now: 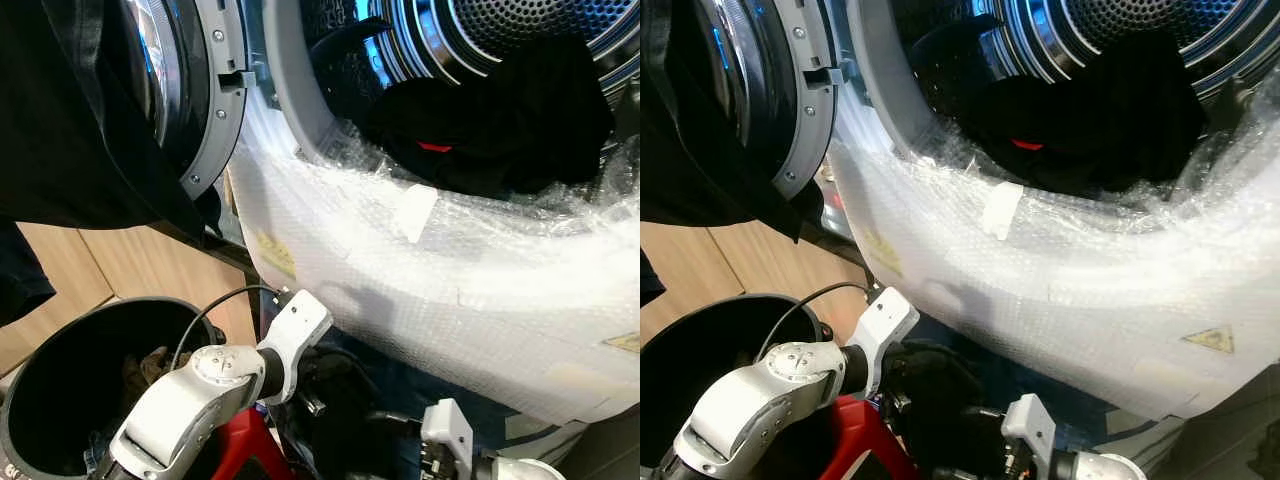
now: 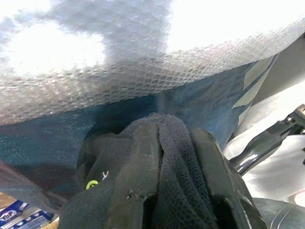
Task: Clothes washing
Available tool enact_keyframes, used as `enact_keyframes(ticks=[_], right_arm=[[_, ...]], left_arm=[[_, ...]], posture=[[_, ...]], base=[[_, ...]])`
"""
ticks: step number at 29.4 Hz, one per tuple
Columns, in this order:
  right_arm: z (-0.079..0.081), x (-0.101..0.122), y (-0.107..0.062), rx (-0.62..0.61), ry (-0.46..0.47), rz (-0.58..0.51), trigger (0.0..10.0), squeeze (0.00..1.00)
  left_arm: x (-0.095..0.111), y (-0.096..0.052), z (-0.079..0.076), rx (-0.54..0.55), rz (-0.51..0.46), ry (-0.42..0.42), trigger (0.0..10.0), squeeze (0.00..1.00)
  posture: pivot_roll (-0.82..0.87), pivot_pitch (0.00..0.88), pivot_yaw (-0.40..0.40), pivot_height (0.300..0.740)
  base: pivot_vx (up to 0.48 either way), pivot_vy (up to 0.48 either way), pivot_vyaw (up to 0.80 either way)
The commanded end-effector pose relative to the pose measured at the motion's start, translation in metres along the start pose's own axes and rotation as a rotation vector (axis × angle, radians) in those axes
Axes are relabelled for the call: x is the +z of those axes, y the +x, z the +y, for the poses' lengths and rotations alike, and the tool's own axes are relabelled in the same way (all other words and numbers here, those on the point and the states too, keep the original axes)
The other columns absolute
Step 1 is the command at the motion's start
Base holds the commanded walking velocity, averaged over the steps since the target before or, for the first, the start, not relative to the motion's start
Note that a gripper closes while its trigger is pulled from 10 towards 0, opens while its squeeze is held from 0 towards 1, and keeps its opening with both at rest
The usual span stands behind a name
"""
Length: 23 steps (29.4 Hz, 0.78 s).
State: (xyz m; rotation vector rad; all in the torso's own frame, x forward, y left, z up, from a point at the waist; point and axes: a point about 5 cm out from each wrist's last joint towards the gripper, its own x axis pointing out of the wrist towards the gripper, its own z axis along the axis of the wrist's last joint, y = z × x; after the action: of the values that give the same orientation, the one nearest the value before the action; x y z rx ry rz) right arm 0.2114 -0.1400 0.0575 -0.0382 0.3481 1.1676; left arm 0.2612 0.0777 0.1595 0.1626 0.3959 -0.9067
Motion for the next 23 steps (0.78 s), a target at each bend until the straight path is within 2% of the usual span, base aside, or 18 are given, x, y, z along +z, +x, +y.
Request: enact_keyframes(ticks=[1,2,8,9,11,12,23], right_arm=[[-0.003,0.004,0.009,-0.029,-0.017,0.004,10.0,1.0],[-0.007,0.006,0.016,-0.071,-0.026,0.002,10.0,1.0],[-0.01,0.011,0.023,-0.116,-0.013,-0.012,10.0,1.0],[-0.009,0.011,0.024,-0.119,-0.017,-0.005,10.0,0.09],[-0.009,0.011,0.025,-0.122,-0.015,-0.004,10.0,0.09],[-0.007,0.011,0.026,-0.112,0.005,-0.006,10.0,0.0],[-0.009,0.015,0.044,-0.164,0.097,-0.045,10.0,0.0]], left_arm=[[0.008,-0.002,0.006,0.031,-0.034,0.032,0.0,0.0],[0.009,-0.002,0.007,0.036,-0.037,0.028,0.0,0.0],[0.01,-0.001,0.004,0.03,-0.045,0.027,0.0,0.0],[0.01,-0.001,0.003,0.027,-0.048,0.025,0.0,0.0],[0.01,-0.001,0.002,0.026,-0.05,0.024,0.0,0.0],[0.011,-0.001,0.001,0.025,-0.052,0.022,0.0,0.0],[0.018,0.007,-0.005,-0.01,-0.083,0.007,0.0,0.0]], posture=[[0.12,0.004,0.008,0.74],[0.12,0.0,0.008,0.74],[0.14,0.0,0.001,0.74],[0.14,0.0,0.001,0.74],[0.14,0.0,0.001,0.74],[0.14,0.0,0.0,0.74],[0.13,0.0,0.008,0.74]], base=[[0.0,0.0,0.0],[0.0,0.0,0.0],[0.0,0.0,0.0],[0.0,0.0,0.0],[0.0,0.0,0.0],[0.0,0.0,0.0],[0.0,0.0,0.0]])
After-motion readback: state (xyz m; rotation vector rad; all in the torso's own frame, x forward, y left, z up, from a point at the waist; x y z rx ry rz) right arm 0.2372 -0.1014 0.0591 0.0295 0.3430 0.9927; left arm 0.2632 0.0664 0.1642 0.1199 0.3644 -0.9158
